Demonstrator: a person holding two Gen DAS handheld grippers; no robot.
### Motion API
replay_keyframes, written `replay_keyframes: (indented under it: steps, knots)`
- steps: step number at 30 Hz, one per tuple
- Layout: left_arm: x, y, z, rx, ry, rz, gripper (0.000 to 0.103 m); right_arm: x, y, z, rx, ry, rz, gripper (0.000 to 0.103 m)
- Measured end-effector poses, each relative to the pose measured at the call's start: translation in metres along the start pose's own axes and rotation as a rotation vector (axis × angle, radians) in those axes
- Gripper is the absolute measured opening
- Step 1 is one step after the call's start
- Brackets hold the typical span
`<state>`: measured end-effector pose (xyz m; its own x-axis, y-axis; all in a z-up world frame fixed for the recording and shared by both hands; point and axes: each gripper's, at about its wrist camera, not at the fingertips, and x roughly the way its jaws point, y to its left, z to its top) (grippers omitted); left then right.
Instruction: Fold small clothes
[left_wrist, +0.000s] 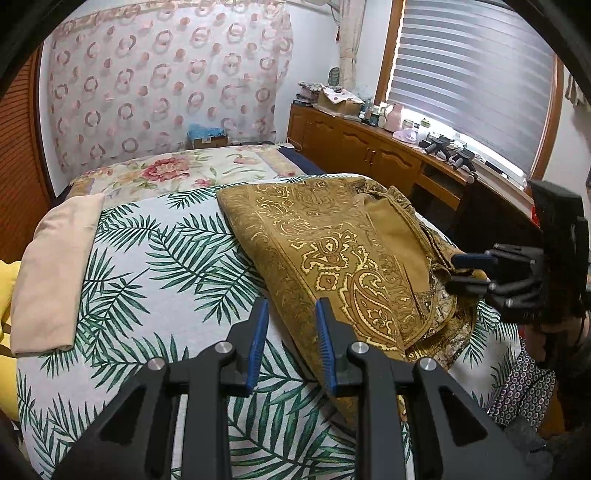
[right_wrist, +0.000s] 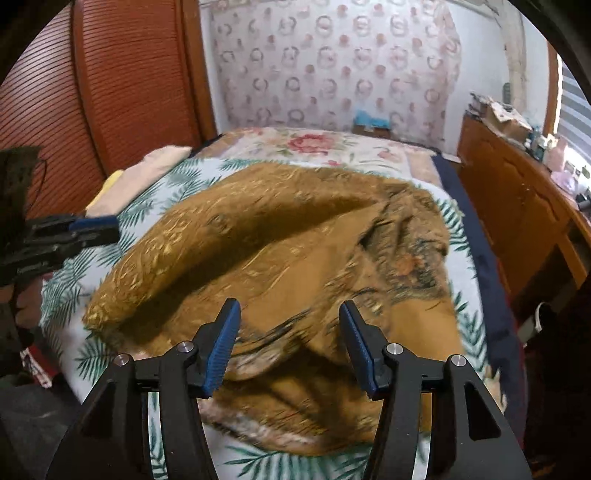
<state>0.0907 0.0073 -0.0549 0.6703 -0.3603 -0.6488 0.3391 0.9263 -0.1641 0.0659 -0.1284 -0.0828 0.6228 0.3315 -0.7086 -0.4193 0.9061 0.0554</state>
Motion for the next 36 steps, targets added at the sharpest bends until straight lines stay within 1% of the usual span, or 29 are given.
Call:
replay_keyframes:
  steps: [6, 8, 11, 14, 16, 18, 20, 21, 24, 27, 30, 32, 34, 36]
  knots:
    - [-0.002, -0.002, -0.001, -0.005, 0.003, -0.004, 0.024, 0.017, 0.007, -0.011, 0.015, 0.030, 0.022, 0.055]
    - [-0.002, -0.002, -0.003, -0.004, 0.006, -0.005, 0.024, 0.024, 0.002, -0.013, 0.032, 0.038, 0.017, 0.055]
    - [-0.001, -0.003, -0.003, -0.003, 0.012, -0.008, 0.024, 0.034, -0.011, -0.013, 0.068, 0.046, -0.029, 0.055]
    - [0.001, -0.003, -0.004, -0.007, 0.017, -0.008, 0.024, 0.039, -0.021, -0.012, 0.112, 0.042, -0.024, 0.055]
    - [0.001, -0.002, -0.004, -0.007, 0.019, -0.009, 0.024, 0.041, -0.021, -0.009, 0.120, 0.031, -0.008, 0.044]
    - [0.001, -0.002, -0.004, -0.007, 0.017, -0.009, 0.024, 0.044, -0.017, -0.008, 0.088, 0.028, -0.019, 0.021]
    - [0.002, -0.002, -0.003, -0.009, 0.016, -0.008, 0.024, 0.043, -0.013, -0.008, 0.058, 0.019, -0.023, 0.009]
    - [0.002, -0.002, -0.003, -0.010, 0.013, -0.007, 0.024, 0.040, -0.012, -0.007, 0.041, 0.009, -0.027, 0.006]
    - [0.001, -0.001, -0.002, -0.010, 0.010, -0.008, 0.024, 0.025, -0.015, -0.007, 0.047, -0.028, -0.025, 0.006]
    - [0.001, -0.001, -0.002, -0.005, 0.008, -0.012, 0.024, -0.006, -0.028, -0.004, 0.071, -0.083, -0.035, 0.005]
    - [0.002, -0.003, -0.002, 0.000, 0.009, -0.017, 0.024, -0.040, -0.046, -0.005, 0.091, -0.129, -0.083, 0.005]
    - [0.003, -0.005, -0.002, 0.001, 0.013, -0.023, 0.024, -0.052, -0.059, -0.009, 0.106, -0.124, -0.114, 0.006]
    - [0.003, -0.007, -0.001, 0.005, 0.013, -0.029, 0.024, -0.051, -0.066, -0.016, 0.116, -0.088, -0.118, 0.006]
    - [0.003, -0.010, 0.000, 0.012, 0.013, -0.033, 0.024, -0.047, -0.070, -0.024, 0.109, -0.059, -0.168, 0.008]
